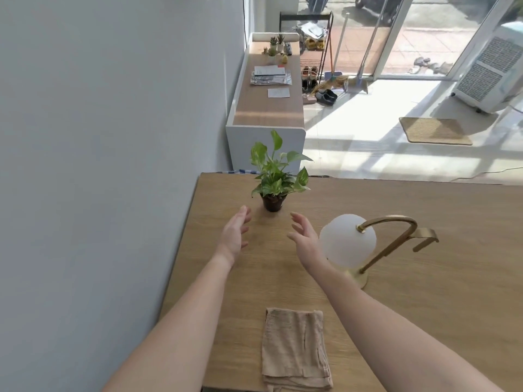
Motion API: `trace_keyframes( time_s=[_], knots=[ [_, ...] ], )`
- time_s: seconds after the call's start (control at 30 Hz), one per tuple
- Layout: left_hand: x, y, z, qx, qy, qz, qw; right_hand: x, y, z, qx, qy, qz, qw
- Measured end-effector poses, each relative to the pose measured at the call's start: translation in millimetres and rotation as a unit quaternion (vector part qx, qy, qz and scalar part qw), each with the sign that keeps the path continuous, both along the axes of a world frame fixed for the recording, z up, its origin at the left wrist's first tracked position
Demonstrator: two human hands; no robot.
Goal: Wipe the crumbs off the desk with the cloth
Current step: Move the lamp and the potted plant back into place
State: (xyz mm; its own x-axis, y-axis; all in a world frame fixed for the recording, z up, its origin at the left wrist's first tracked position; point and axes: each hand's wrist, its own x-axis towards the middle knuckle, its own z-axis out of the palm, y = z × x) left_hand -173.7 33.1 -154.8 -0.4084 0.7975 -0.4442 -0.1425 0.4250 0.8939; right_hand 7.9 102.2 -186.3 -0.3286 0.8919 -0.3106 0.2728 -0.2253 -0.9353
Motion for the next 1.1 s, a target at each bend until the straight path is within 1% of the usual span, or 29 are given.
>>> trace_keyframes(
  time_s=[0.27,0.57,0.87,1.0,1.1],
  knots=[
    [-27,52,-31,-0.013,-0.049,-0.013,0.999,-33,47,-28,0.013,0.031,-0.049,0.998],
    [-42,90,-54,-0.009,-0.091,-0.011,0.996,-52,80,-57,0.002,0.077,-0.108,0.991],
    [-34,100,-58,0.002,-0.144,-0.004,0.99,-57,85,-56,-0.025,0.141,-0.113,0.983],
    [-33,98,-57,0.012,-0.151,0.001,0.988,-52,87,-57,-0.031,0.153,-0.108,0.982],
    [-31,91,-52,0.027,-0.15,0.004,0.988,-46,84,-51,-0.017,0.141,-0.086,0.986]
  ],
)
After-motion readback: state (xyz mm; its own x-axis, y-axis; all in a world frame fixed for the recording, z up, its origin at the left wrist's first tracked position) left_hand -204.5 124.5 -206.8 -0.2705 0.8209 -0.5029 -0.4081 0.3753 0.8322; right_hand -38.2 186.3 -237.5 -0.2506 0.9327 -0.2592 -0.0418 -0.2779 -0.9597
